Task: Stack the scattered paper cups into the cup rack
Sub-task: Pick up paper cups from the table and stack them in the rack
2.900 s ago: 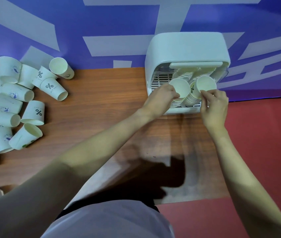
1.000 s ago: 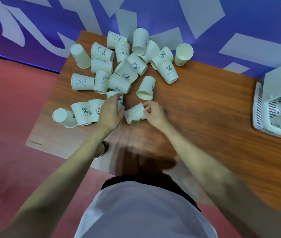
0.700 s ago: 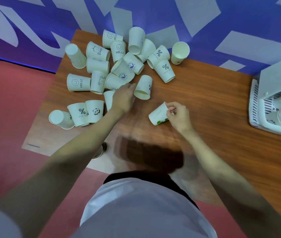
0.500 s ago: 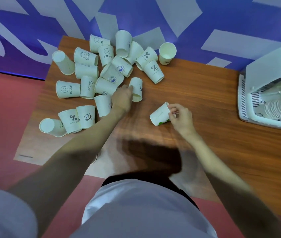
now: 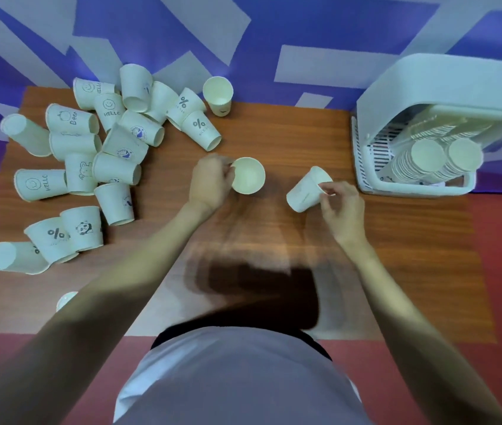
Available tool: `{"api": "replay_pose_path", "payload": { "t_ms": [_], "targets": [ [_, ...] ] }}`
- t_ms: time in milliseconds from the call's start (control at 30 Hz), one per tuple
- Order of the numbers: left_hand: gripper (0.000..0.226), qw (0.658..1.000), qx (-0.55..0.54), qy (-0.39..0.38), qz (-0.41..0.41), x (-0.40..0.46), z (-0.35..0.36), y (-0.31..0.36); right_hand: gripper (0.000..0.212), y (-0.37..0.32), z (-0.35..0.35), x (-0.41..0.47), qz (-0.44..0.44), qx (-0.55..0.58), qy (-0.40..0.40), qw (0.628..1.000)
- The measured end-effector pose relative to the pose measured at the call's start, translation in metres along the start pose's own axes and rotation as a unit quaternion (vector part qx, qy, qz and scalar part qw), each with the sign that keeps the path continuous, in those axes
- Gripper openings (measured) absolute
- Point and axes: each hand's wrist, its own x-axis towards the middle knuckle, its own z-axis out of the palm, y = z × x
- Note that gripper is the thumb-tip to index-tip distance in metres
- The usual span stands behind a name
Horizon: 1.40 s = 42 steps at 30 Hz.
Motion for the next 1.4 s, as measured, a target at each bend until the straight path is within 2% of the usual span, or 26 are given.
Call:
{"api": "replay_pose_path", "payload": {
  "t_ms": [267,400,600,800,967,1133,1267,1400],
  "targets": [
    [0.033,0.990,-0.082,0.030,0.110,0.019,0.040,0.145,0.015,0.074,-0.094,0.007,-0.002,-0.008,0.190,0.982],
    [0.028,0.977,-0.114,0.065,0.169,0.037,0.055,0.220,0.016,0.107,-0.135,0.013,0.017,-0.018,0.283,0.959],
    [0.023,0.977,-0.124,0.058,0.163,0.068,0.082,0.302,0.020,0.144,-0.176,0.034,0.031,-0.038,0.331,0.942],
    [0.015,0.983,-0.076,0.031,0.165,0.073,0.114,0.323,0.020,0.172,-0.180,0.049,0.014,-0.048,0.326,0.944],
    [0.036,0.986,-0.065,0.005,0.152,0.072,0.132,0.317,0.020,0.189,-0.170,0.058,0.010,-0.069,0.292,0.954],
    [0.029,0.991,-0.020,-0.058,0.118,0.070,0.154,0.309,0.022,0.205,-0.160,0.063,0.029,-0.085,0.208,0.974],
    [0.053,0.989,0.026,-0.096,0.107,0.064,0.173,0.300,0.025,0.213,-0.152,0.067,0.040,-0.119,0.131,0.983],
    [0.060,0.989,0.040,-0.085,0.110,0.063,0.182,0.292,0.027,0.217,-0.149,0.072,0.059,-0.125,0.094,0.986]
  ]
}}
